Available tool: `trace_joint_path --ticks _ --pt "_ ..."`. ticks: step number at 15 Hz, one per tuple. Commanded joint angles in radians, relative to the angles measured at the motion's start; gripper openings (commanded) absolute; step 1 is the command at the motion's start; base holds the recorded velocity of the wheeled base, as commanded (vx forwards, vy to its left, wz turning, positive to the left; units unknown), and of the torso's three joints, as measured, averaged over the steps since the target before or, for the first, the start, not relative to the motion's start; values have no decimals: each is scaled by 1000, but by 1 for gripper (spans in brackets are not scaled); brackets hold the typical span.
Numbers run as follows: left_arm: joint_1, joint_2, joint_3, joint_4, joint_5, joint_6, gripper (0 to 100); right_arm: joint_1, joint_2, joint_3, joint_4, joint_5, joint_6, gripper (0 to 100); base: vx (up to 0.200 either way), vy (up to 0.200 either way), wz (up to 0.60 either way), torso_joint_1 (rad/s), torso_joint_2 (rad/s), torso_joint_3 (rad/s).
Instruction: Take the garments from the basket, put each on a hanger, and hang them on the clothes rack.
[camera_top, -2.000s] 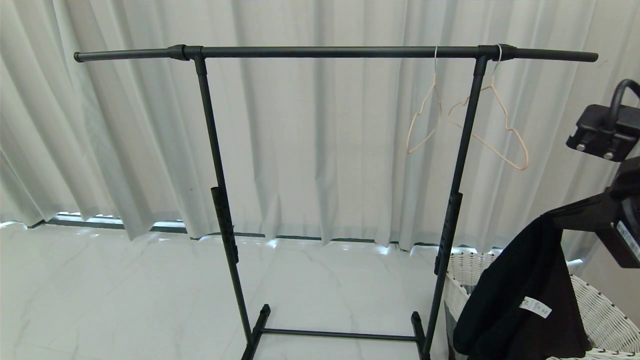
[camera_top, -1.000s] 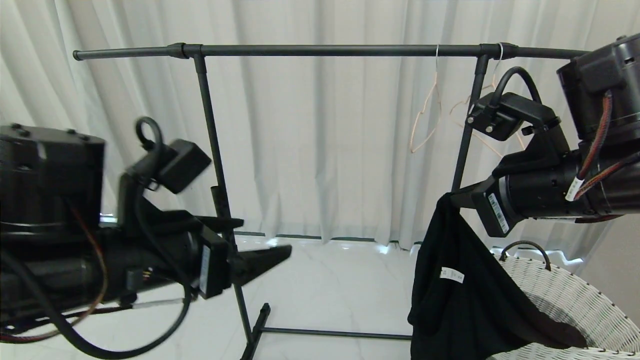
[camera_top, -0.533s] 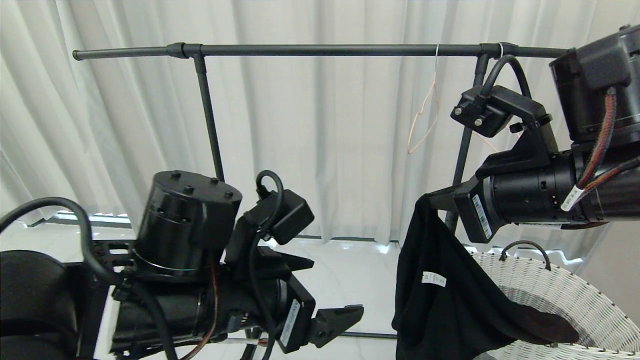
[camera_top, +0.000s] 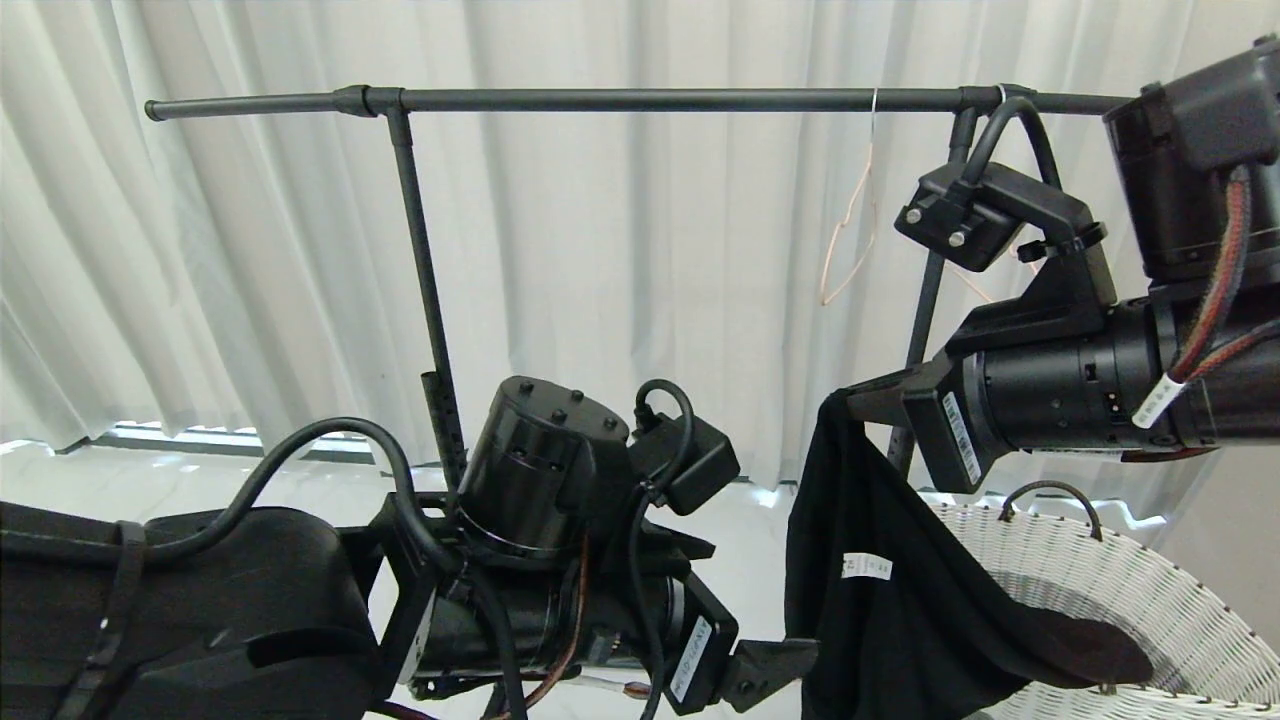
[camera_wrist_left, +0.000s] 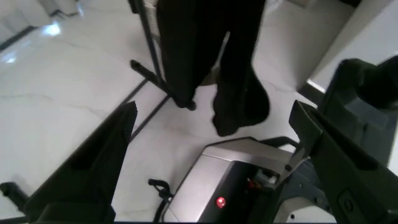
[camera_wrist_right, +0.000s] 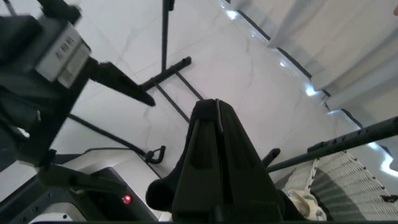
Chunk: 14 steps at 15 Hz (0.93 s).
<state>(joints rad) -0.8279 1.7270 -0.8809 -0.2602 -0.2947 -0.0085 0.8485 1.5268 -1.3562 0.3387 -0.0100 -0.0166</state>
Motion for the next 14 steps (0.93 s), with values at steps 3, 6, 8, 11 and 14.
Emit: trace_joint_path --ticks 3,6,8,11,14 --pt "18 115 -44 -30 -3 -1 100 7 -4 -23 0 31 -2 0 0 0 0 0 0 0" --pt "42 195 -67 -57 17 -13 100 9 -4 -31 2 38 -2 0 0 0 0 0 0 0" --pt "44 230 -44 -57 37 -11 100 9 -2 -35 2 38 -2 0 0 0 0 0 0 0" --pt "47 276 -23 -57 98 -13 100 9 -4 -35 2 39 -2 0 0 0 0 0 0 0" --pt "49 272 -6 -59 108 -13 100 9 -4 -35 2 38 -2 0 0 0 0 0 0 0"
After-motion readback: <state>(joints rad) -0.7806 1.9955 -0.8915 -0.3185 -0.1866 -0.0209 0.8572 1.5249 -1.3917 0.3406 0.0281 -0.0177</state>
